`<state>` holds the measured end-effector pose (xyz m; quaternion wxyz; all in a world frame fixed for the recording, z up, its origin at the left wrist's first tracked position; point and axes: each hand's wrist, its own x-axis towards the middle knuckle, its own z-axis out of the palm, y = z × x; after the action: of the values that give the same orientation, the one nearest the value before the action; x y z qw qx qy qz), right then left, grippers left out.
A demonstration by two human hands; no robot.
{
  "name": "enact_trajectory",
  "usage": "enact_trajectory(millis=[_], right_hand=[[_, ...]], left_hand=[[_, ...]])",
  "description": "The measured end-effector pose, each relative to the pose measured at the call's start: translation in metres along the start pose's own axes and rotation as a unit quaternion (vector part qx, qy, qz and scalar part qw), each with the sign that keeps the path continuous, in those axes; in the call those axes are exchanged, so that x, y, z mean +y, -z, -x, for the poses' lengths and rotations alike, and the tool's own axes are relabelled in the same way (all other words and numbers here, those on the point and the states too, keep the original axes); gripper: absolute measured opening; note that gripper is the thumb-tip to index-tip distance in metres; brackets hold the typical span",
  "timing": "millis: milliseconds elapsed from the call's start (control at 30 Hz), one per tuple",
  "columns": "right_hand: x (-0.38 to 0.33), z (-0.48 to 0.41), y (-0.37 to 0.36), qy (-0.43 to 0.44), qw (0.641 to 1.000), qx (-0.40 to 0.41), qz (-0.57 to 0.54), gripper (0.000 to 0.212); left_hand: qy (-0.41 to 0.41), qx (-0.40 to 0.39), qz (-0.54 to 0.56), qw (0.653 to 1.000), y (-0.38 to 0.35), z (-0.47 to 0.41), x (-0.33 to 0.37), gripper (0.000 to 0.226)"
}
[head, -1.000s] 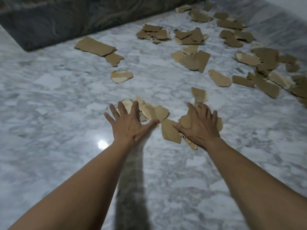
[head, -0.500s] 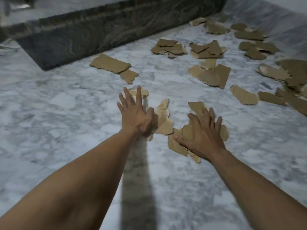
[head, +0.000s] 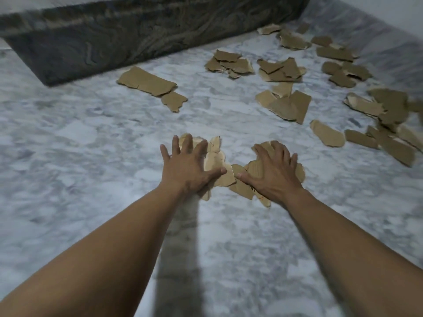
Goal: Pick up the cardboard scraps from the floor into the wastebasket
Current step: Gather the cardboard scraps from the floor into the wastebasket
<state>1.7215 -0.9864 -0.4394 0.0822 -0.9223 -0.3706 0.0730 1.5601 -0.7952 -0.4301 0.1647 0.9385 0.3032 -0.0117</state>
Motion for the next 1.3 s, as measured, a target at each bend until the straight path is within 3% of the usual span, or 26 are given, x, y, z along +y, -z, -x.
enact_trajectory(millis=[133,233,300,433,567,667,800,967,1100,1300], right_hand=[[-0.001,0.004,0.012,-0.003,0.997,-0.073,-0.023,0.104],[-0.005,0.024,0.012,-0.009,0.996,-0.090,-0.008,0.118],[-0.006,0.044,0.005,-0.009,0.999,-0.045,0.004,0.111],[-0.008,0.075,-0.007,0.016,0.996,0.075,0.036,0.073],[-0.008,0.094,-0.012,0.005,0.994,0.101,0.039,0.063],[-0.007,0.110,-0.004,-0.021,0.996,0.079,0.023,0.063],[0.005,0.133,0.010,-0.054,0.998,0.030,0.013,0.071],[0.059,0.160,0.060,-0.116,0.992,0.039,0.000,0.066],[0.120,0.191,0.135,-0.164,0.984,0.066,0.006,0.068],[0.219,0.288,0.279,-0.236,0.960,0.128,0.078,0.063]], left_hand=[[-0.002,0.037,-0.028,0.999,0.000,0.014,0.007,0.065],[0.025,0.003,-0.031,0.999,0.005,0.018,0.008,0.063],[0.043,-0.009,-0.052,0.998,0.007,0.026,0.013,0.062],[0.071,0.026,-0.105,0.992,0.001,0.052,0.028,0.070],[0.142,-0.014,0.106,0.984,0.011,0.053,0.037,0.076],[0.138,-0.035,0.151,0.978,0.012,0.061,0.036,0.091],[0.093,-0.049,0.197,0.975,0.008,0.077,0.044,0.082],[0.004,-0.029,0.222,0.975,0.019,0.086,0.094,0.057],[-0.057,-0.025,0.245,0.967,0.039,0.091,0.167,0.052],[-0.181,-0.027,0.302,0.935,0.081,0.133,0.337,0.059]])
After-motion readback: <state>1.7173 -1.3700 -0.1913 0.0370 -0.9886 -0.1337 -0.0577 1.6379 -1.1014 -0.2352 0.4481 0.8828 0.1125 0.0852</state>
